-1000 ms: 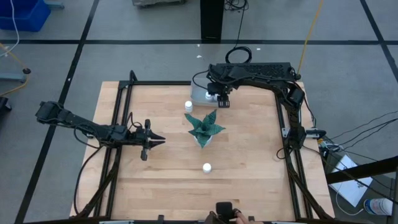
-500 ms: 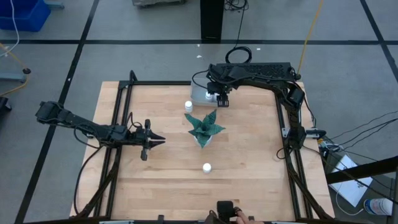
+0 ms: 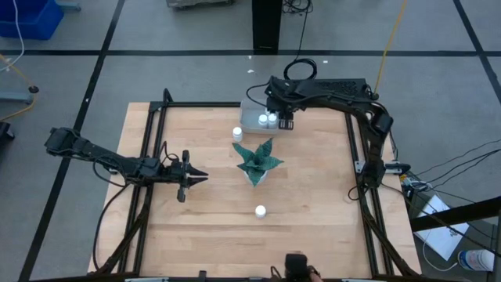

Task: Pick and place pill bottles into a basket
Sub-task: Put the white medicine bottle into the gray bin

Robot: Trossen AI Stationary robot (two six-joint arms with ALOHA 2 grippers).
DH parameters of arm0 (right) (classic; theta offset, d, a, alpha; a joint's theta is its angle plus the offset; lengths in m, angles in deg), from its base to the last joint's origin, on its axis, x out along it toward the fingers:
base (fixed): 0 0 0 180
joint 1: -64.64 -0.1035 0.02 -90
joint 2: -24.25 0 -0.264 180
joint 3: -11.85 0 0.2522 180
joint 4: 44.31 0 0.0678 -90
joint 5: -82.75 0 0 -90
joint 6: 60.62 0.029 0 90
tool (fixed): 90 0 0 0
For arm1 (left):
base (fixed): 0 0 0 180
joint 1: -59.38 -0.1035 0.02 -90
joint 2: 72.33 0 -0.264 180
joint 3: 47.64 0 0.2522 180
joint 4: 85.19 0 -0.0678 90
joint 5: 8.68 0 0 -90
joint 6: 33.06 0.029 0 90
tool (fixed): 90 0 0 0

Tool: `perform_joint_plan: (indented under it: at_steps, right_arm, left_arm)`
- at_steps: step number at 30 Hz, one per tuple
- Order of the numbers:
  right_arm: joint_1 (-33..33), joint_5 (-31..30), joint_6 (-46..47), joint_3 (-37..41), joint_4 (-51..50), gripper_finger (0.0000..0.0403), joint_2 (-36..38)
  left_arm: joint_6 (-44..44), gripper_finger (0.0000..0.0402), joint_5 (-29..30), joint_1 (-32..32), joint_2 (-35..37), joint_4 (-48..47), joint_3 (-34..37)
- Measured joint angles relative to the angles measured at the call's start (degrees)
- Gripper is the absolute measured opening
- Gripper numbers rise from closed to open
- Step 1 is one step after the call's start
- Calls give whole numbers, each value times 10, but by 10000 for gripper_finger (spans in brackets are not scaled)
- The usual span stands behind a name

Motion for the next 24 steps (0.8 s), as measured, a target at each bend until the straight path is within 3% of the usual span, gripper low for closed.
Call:
perform_joint_plan:
  at_steps: [3, 6, 10, 20, 24]
  right_arm:
    - [0, 11, 27, 0, -24, 79, 36]
    - [0, 76, 56, 6, -41, 14, 78]
    - [-5, 141, 99, 84, 28, 8, 177]
    - [-58, 279, 197, 412, 334, 1, 484]
    - [-103, 301, 238, 534, 446, 1, 583]
  left_arm:
    - [-4, 67, 0, 0, 0, 2, 0]
    - [-1, 67, 0, 0, 0, 11, 0]
    - [0, 67, 4, 0, 0, 24, 0]
    - [1, 67, 11, 0, 0, 96, 0]
    - [1, 67, 31, 0, 0, 124, 0]
